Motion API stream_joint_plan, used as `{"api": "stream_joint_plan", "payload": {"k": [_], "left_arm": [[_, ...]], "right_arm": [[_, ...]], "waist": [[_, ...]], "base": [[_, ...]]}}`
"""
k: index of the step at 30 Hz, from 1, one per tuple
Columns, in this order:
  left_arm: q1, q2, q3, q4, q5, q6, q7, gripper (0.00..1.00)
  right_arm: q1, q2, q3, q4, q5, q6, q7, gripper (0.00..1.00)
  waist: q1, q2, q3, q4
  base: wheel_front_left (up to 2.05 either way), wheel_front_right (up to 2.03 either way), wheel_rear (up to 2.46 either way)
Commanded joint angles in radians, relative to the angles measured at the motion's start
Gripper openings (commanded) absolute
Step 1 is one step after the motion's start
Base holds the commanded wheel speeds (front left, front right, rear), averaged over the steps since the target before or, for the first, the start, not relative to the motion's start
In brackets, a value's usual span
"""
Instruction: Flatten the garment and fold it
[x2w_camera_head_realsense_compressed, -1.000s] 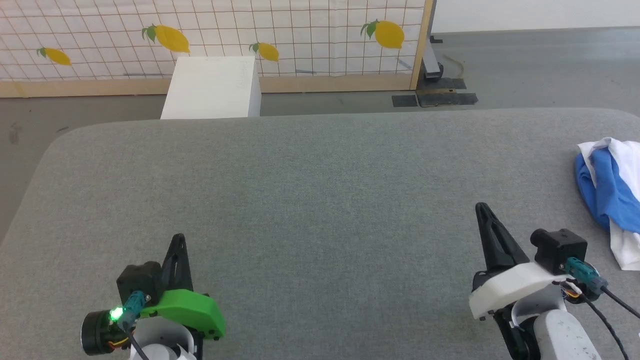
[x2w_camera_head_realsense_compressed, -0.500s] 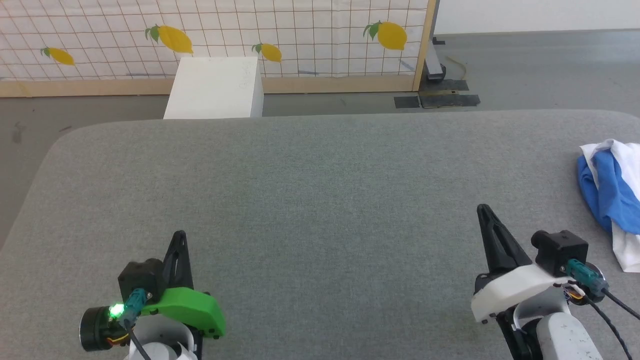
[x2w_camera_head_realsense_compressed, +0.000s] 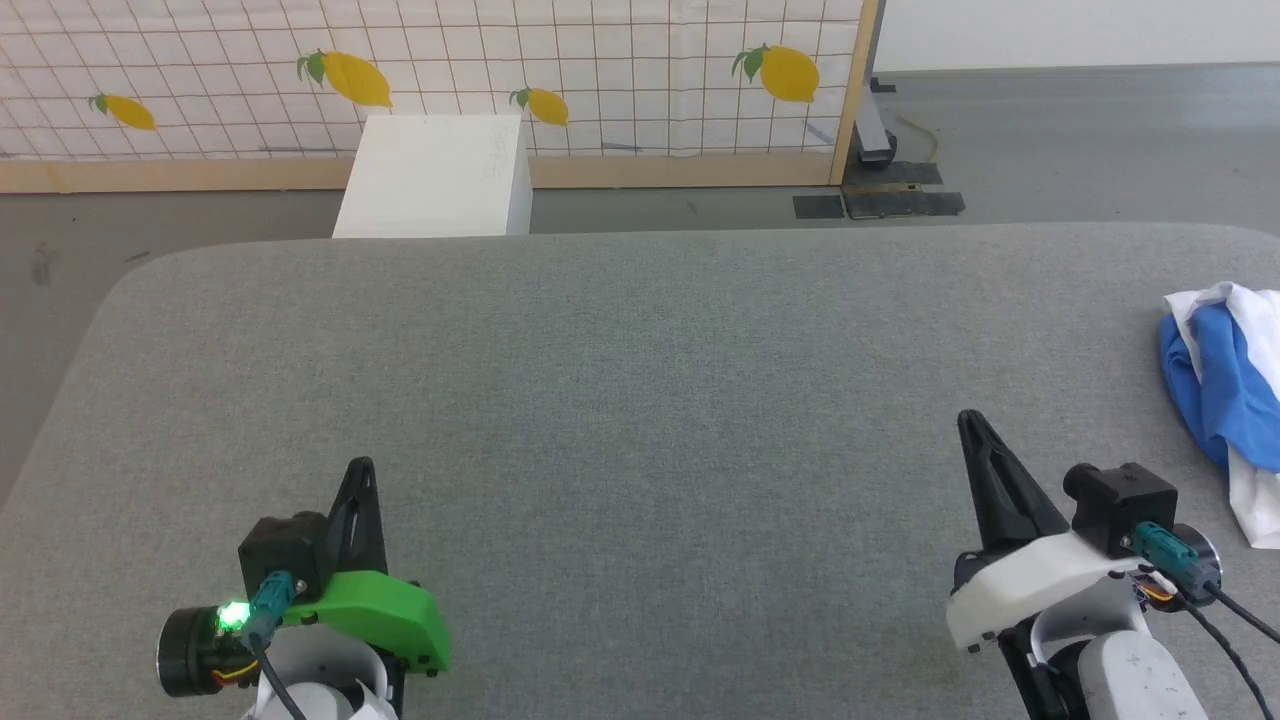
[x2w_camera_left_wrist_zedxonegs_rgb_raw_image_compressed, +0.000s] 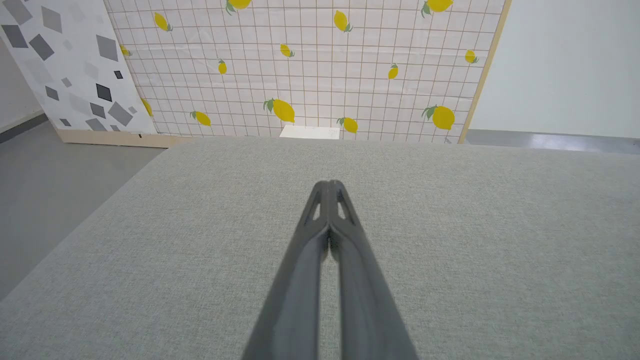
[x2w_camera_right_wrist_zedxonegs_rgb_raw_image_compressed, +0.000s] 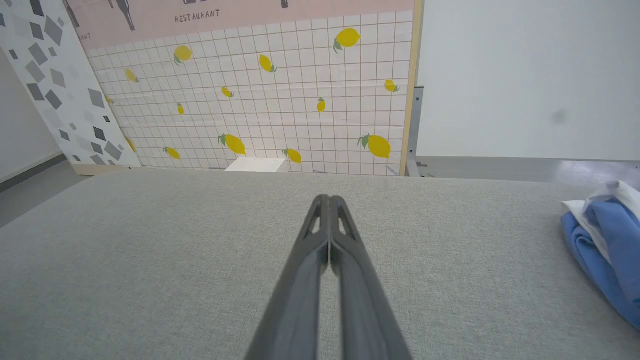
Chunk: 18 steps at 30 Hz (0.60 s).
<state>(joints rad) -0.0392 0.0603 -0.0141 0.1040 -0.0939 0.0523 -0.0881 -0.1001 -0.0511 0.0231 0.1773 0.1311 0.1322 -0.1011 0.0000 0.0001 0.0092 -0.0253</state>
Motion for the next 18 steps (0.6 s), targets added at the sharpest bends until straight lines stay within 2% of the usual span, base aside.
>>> {"api": "stream_joint_plan", "payload": {"k": [1,18], "left_arm": [[0.018,-0.004,0.002,-0.008,0.012,-0.008,0.003,0.0],[0.024,-0.006,0.006,-0.037,0.036,-0.021,0.028,0.0]], "right_arm": [[0.018,0.0,-0.003,-0.013,-0.01,-0.001,0.007,0.0],[0.042,0.001,-0.009,-0.062,-0.046,-0.001,0.035,0.0]], "waist": [[0.0,-0.0001,0.0,0.001],[0.0,-0.0001,-0.003,0.008]], "base": [[0.0,0.0,0.0],[0.0,0.0,0.0]]}}
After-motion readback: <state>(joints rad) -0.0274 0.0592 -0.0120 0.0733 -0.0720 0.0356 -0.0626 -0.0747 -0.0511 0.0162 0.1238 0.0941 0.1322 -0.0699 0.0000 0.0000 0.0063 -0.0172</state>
